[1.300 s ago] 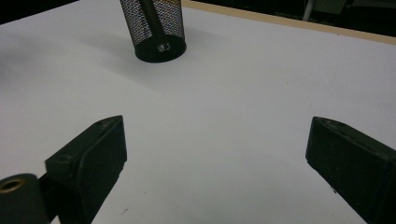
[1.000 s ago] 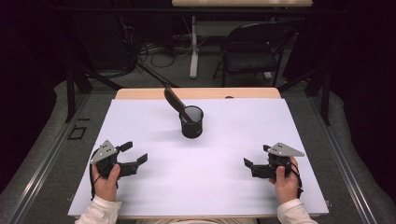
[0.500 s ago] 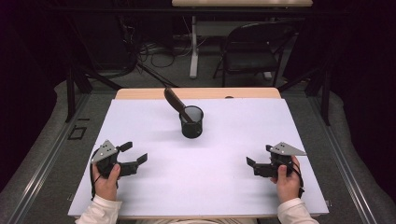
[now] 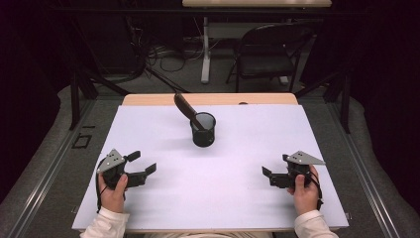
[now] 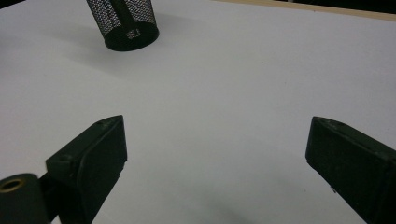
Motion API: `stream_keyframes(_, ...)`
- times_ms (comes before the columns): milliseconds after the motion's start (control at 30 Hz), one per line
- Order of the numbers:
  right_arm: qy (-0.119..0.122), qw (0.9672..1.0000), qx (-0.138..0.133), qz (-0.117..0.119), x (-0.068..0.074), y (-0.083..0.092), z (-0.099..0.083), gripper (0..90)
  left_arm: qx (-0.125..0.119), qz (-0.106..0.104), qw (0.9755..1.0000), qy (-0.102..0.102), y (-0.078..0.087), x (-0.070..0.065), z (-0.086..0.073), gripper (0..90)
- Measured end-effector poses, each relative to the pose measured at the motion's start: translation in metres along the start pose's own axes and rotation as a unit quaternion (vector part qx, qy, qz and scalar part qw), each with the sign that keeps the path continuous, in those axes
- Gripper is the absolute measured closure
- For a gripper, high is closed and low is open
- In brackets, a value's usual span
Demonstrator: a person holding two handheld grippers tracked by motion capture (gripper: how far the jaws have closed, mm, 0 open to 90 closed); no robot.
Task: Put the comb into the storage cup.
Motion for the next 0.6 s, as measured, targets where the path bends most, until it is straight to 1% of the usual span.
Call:
stream_keyframes(400,0.004,1.0000,0.001,0.000,0.0000,-0.0006,-0.0010,5.3,0.006,0.002,1.0000,0.001,-0.0008,-0.0003,-0.0016,16.0)
stream_keyframes(600,0.004,1.0000,0.002,0.001,0.0009,-0.0005,-0.0010,5.3,0.004,0.003,1.0000,-0.001,-0.0005,-0.0002,-0.0012,16.0)
Point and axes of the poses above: each handheld gripper's, and its own axes: y roughly backward along the jaws, z roughly out of its top, x roughly to its left, the point moved 9 cm from there along -y, roughly forward along the jaws, and after that the axes turned 7 degrees about -z, right-handed, at the moved point
